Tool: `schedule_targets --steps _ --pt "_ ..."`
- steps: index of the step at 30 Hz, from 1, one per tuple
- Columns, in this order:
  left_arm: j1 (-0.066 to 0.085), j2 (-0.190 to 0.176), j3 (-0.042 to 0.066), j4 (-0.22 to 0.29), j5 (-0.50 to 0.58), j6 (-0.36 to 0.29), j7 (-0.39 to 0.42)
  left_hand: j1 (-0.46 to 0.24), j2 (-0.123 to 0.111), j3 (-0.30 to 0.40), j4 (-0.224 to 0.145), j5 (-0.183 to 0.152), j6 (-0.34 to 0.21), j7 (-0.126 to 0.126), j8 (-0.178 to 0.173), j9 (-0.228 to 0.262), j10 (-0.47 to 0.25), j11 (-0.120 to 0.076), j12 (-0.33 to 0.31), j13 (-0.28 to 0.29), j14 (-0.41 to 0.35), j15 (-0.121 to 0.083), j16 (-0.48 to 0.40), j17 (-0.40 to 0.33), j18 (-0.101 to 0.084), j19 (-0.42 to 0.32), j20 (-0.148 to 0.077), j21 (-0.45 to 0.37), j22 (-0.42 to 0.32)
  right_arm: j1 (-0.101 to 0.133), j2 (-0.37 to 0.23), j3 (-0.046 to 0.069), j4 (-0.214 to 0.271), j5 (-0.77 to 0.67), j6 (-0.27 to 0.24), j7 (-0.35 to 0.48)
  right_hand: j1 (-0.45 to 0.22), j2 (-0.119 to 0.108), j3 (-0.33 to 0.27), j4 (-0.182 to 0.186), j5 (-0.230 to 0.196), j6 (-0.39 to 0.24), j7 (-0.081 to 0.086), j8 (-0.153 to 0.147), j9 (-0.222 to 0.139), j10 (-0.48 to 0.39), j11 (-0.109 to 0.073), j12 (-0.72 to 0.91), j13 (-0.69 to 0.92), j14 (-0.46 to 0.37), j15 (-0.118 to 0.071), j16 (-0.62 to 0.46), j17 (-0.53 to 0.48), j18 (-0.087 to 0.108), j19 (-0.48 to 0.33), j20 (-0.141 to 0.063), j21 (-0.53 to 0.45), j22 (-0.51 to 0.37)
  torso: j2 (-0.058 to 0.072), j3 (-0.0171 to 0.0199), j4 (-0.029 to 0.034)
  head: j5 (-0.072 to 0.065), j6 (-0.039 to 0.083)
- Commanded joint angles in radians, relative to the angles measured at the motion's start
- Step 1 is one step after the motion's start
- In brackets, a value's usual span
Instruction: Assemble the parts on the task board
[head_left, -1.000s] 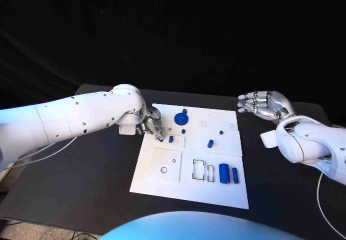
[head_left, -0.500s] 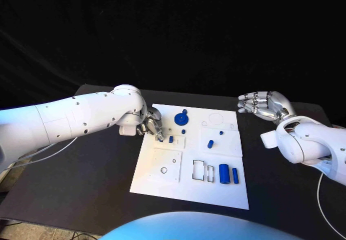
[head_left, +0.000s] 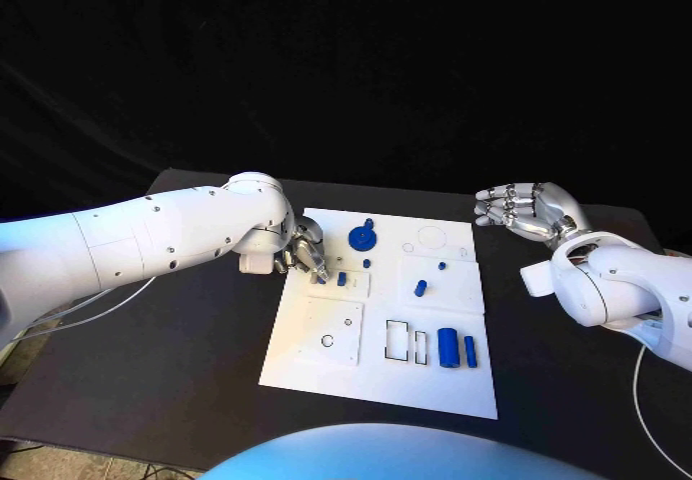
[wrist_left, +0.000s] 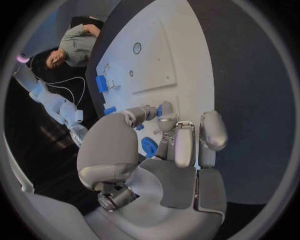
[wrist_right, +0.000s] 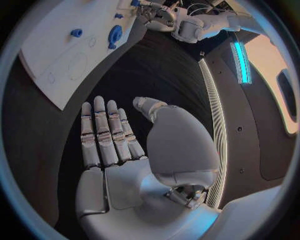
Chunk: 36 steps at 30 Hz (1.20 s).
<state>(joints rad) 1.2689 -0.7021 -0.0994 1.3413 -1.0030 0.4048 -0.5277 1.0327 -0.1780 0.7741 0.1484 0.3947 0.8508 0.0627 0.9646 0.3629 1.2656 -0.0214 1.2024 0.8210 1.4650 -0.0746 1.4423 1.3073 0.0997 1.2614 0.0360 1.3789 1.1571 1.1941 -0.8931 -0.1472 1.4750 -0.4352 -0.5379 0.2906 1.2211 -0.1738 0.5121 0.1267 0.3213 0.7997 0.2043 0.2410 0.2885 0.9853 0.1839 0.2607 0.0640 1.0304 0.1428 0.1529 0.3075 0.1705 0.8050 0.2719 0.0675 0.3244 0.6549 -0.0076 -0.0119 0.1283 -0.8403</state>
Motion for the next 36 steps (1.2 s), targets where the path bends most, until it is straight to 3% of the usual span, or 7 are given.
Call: schedule_targets --steps 1,8,12,16,18,22,36 --pt "-0.003 0.005 -0.001 -0.001 0.012 -0.01 -0.001 -0.007 0.005 0.195 -0.203 -0.001 -0.002 -0.009 0.003 -0.001 0.004 0.0 0.0 0.0 0.05 -0.002 0.004 0.04 -0.002 0.005 0.001 -0.004 0.001 -0.001 0.001 0.0 0.001 -0.003 0.015 0.009 -0.011 0.002 -0.002 -0.006 0.002 0.003 0.048 -0.004 -0.001 -0.002 0.004 -0.006 -0.001 -0.004 0.006 -0.006 -0.001 0.013 -0.008 0.001 -0.005 -0.001 0.0 -0.0004 -0.001 0.0 0.0" --pt "-0.004 0.007 -0.003 -0.005 0.011 -0.014 -0.001 -0.01 0.007 0.186 -0.198 -0.002 -0.006 -0.009 0.002 -0.002 -0.005 0.0 -0.011 -0.021 0.05 -0.002 0.003 0.039 -0.002 0.004 0.001 -0.005 0.0 -0.001 0.0 0.0 0.001 -0.003 0.016 0.008 -0.012 0.002 -0.004 -0.006 0.003 0.003 0.049 -0.005 -0.002 -0.004 0.005 -0.008 -0.001 -0.005 0.007 -0.008 -0.003 0.013 -0.009 0.002 -0.005 -0.003 0.0 0.0001 -0.0006 -0.001 0.001" --pt "-0.004 0.006 -0.003 -0.005 0.006 -0.02 0.0 -0.021 0.0 0.133 -0.17 -0.004 -0.022 -0.009 -0.003 -0.002 -0.016 0.0 -0.028 -0.052 0.05 -0.001 0.003 0.039 -0.001 0.003 0.003 -0.014 -0.007 -0.001 0.0 0.0 0.001 -0.003 0.016 0.007 -0.014 0.002 -0.005 -0.007 0.003 0.002 0.05 -0.006 -0.003 -0.005 0.006 -0.01 -0.001 -0.006 0.008 -0.01 -0.005 0.013 -0.011 0.003 -0.005 -0.006 0.0 -0.0004 -0.0003 -0.002 0.002" --pt "-0.004 0.004 -0.003 -0.005 0.002 -0.027 0.001 -0.044 -0.027 0.047 -0.11 -0.005 -0.03 -0.014 -0.013 -0.006 -0.02 -0.001 -0.03 -0.06 0.049 -0.002 0.004 0.04 -0.001 0.005 0.004 -0.025 -0.015 -0.001 0.0 0.0 0.002 -0.003 0.017 0.007 -0.015 0.002 -0.006 -0.008 0.003 0.001 0.05 -0.008 -0.003 -0.006 0.006 -0.012 -0.001 -0.007 0.009 -0.011 -0.007 0.013 -0.012 0.003 -0.005 -0.008 0.0 -0.0004 -0.0002 -0.003 0.002" --pt "-0.004 0.002 -0.003 -0.005 0.0 -0.028 0.002 -0.088 -0.048 -0.049 -0.031 -0.01 -0.016 -0.012 -0.022 -0.012 -0.02 0.001 -0.022 -0.056 0.049 0.0 0.004 0.039 -0.001 0.007 0.004 -0.031 -0.018 -0.001 0.0 0.0 0.001 -0.003 0.017 0.007 -0.017 0.001 -0.008 -0.008 0.003 -0.001 0.052 -0.01 -0.005 -0.008 0.008 -0.014 -0.001 -0.008 0.01 -0.013 -0.01 0.013 -0.015 0.004 -0.005 -0.012 0.0 -0.0005 -0.0003 -0.003 0.003" --pt "-0.004 -0.001 -0.003 -0.004 -0.001 -0.03 0.003 -0.071 -0.055 -0.157 0.037 -0.006 -0.009 -0.013 -0.033 -0.018 -0.024 0.001 -0.015 -0.051 0.049 -0.001 0.004 0.04 -0.001 0.012 0.003 -0.036 -0.021 -0.001 0.0 0.0 0.002 -0.003 0.017 0.007 -0.018 0.001 -0.009 -0.009 0.003 -0.002 0.052 -0.011 -0.005 -0.008 0.008 -0.016 -0.001 -0.009 0.01 -0.015 -0.012 0.012 -0.017 0.005 -0.005 -0.014 0.0 -0.0003 -0.0003 -0.003 0.004" --pt "-0.004 -0.015 -0.002 0.006 0.005 -0.055 0.008 -0.02 -0.063 -0.29 0.135 -0.007 0.0 -0.014 -0.038 -0.021 -0.022 0.0 -0.006 -0.044 0.049 -0.002 0.004 0.04 -0.001 0.017 0.002 -0.041 -0.022 -0.002 -0.001 0.0 0.002 -0.003 0.013 0.008 -0.02 0.002 -0.011 -0.011 0.003 -0.004 0.054 -0.014 -0.007 -0.011 0.01 -0.019 -0.001 -0.011 0.012 -0.018 -0.016 0.012 -0.022 0.006 -0.006 -0.02 -0.001 0.0003 0.0 -0.003 0.008"
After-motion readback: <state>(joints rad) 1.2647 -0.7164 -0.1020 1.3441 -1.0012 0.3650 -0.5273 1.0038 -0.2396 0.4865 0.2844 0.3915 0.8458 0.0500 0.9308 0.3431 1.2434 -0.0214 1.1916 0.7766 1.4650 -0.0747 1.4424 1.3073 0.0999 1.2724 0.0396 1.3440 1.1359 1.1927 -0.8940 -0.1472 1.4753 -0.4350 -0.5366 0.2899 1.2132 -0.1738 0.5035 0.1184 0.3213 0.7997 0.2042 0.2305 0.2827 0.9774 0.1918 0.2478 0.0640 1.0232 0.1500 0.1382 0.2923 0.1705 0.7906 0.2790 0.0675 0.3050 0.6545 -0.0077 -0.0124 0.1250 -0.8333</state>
